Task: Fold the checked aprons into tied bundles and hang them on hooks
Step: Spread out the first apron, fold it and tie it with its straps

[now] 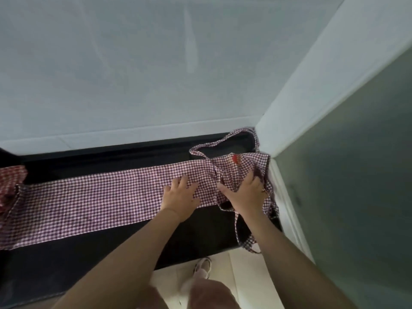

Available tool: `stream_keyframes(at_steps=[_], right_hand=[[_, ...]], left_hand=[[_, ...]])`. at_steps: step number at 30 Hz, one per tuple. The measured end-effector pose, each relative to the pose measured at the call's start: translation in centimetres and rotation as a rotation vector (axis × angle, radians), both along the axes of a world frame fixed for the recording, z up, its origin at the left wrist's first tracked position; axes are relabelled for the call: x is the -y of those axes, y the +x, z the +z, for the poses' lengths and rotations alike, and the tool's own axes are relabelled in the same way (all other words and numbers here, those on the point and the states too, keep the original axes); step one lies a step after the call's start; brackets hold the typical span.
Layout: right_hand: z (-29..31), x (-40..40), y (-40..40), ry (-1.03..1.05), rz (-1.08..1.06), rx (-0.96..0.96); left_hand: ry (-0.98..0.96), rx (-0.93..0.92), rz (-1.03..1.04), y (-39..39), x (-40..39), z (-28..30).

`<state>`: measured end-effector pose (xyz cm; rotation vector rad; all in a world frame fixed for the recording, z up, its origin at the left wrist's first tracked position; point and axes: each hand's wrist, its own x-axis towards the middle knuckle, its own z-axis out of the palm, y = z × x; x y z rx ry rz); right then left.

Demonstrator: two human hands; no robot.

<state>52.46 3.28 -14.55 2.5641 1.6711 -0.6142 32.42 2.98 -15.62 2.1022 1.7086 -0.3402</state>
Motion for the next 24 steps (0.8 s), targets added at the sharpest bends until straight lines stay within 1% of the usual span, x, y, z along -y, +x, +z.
stream_keyframes(at_steps=[2, 3, 4, 5, 7, 8, 10, 12, 13, 15, 17, 19, 20, 22, 23, 24], right_hand=[[-0.2, 0.0, 0.6, 0.001, 0.083, 0.031], [-0.2, 0.1, 0.6, 0.026, 0.12, 0.071], [-0.3, 0.1, 0.9, 0.074, 0.146, 0.094], [-0.4, 0.0, 1.4, 0.134, 0.164, 0.086], [-0.2, -0.4, 2.4, 0.169, 0.208, 0.007], [-0.2, -0.6, 3.1, 0.126, 0.231, -0.039], [0.1, -1.0, 3.7, -0.025, 0.286, -0.149], [0.3, -1.1, 4.5, -0.093, 0.3, -0.244], [0.3, -1.1, 4.7, -0.075, 0.297, -0.269], [0.5, -1.1, 4.6, 0.04, 0.257, -0.29], [0.9, -1.0, 4.4, 0.19, 0.168, -0.196], [1.5, -0.7, 4.6, 0.262, 0.079, -0.039], [1.7, -0.4, 4.7, 0.227, 0.052, 0.025], [1.4, 0.2, 4.6, 0.09, 0.047, 0.144], [1.2, 0.5, 4.5, 0.036, 0.06, 0.195], [0.9, 0.6, 4.3, 0.0, 0.072, 0.232]], left_hand=[[-0.013, -0.029, 0.112, 1.9, -0.6, 0.6], [-0.009, -0.016, 0.163, 2.7, -1.0, 1.0], [-0.009, 0.037, 0.22, 3.5, -1.3, 1.5], [-0.033, 0.127, 0.289, 4.5, -1.7, 2.0], [-0.215, 0.349, 0.469, 6.4, -2.4, 2.5], [-0.336, 0.445, 0.558, 7.6, -2.6, 2.5], [-0.523, 0.601, 0.771, 9.0, -2.7, 2.1], [-0.606, 0.739, 0.943, 10.1, -2.3, 1.9], [-0.627, 0.783, 0.983, 10.3, -2.1, 1.9], [-0.669, 0.885, 1.047, 10.4, -1.8, 2.6], [-0.7, 1.018, 1.165, 10.2, -1.6, 3.0], [-0.689, 1.094, 1.276, 9.9, -1.9, 3.1], [-0.676, 1.108, 1.296, 9.8, -1.9, 3.2], [-0.68, 1.12, 1.278, 10.0, -2.1, 3.6], [-0.661, 1.079, 1.226, 10.3, -2.1, 3.9], [-0.6, 0.993, 1.114, 10.4, -2.0, 3.9]])
